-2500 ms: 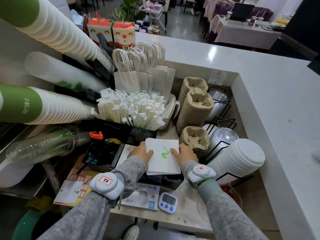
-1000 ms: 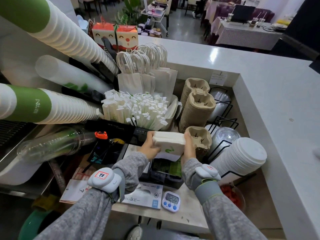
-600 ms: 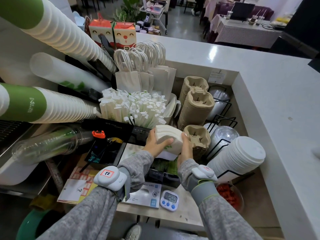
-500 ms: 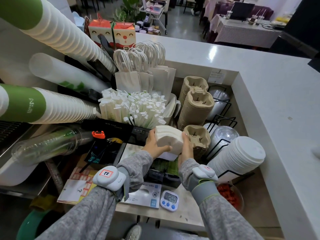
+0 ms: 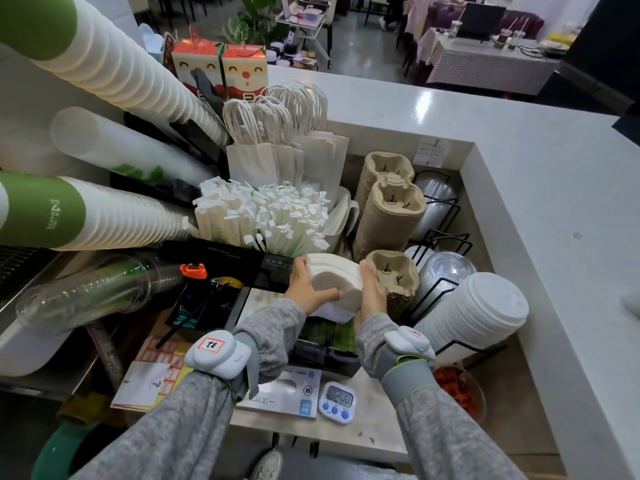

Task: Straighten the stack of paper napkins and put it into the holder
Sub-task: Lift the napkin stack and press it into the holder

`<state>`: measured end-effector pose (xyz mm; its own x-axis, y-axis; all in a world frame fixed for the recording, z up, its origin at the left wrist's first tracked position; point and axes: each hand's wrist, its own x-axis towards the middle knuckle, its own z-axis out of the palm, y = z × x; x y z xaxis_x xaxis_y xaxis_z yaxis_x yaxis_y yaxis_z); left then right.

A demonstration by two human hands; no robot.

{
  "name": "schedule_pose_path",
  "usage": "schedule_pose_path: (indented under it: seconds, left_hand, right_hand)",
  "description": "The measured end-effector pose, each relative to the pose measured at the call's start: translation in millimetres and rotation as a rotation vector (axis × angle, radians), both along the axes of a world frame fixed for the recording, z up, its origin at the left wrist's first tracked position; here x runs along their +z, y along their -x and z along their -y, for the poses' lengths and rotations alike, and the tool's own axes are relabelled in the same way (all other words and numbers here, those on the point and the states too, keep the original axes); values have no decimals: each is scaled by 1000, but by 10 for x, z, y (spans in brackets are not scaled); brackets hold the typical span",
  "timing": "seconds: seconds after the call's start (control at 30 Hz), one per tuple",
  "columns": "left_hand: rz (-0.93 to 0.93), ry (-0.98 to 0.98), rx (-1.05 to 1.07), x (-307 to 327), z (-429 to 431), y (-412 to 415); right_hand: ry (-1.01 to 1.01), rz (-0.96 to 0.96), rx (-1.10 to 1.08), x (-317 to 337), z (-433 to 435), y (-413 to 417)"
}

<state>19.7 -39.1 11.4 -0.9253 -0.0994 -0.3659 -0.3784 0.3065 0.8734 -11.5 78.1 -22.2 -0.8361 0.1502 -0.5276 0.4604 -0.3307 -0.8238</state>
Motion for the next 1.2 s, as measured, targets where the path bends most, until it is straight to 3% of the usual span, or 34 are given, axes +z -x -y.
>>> schedule_pose_path:
  seconds: [0.13, 0.57, 0.73, 0.93, 1.2]
  left_hand:
    - [-32, 91, -48, 3, 43, -16]
    - [-46, -96, 43, 123, 236, 71]
    - [16, -161, 103, 129, 441, 42]
    - [73, -60, 163, 92, 728, -16]
    - [197, 29, 191, 12, 993, -50]
  right_hand:
    - [2, -18, 19, 11, -9, 5]
    - [-101, -15, 97, 236, 47, 2]
    - [-148, -50, 255, 309, 152, -55]
    - [-363, -73, 531, 405, 306, -165]
    - [-515, -26, 687, 342, 623, -241]
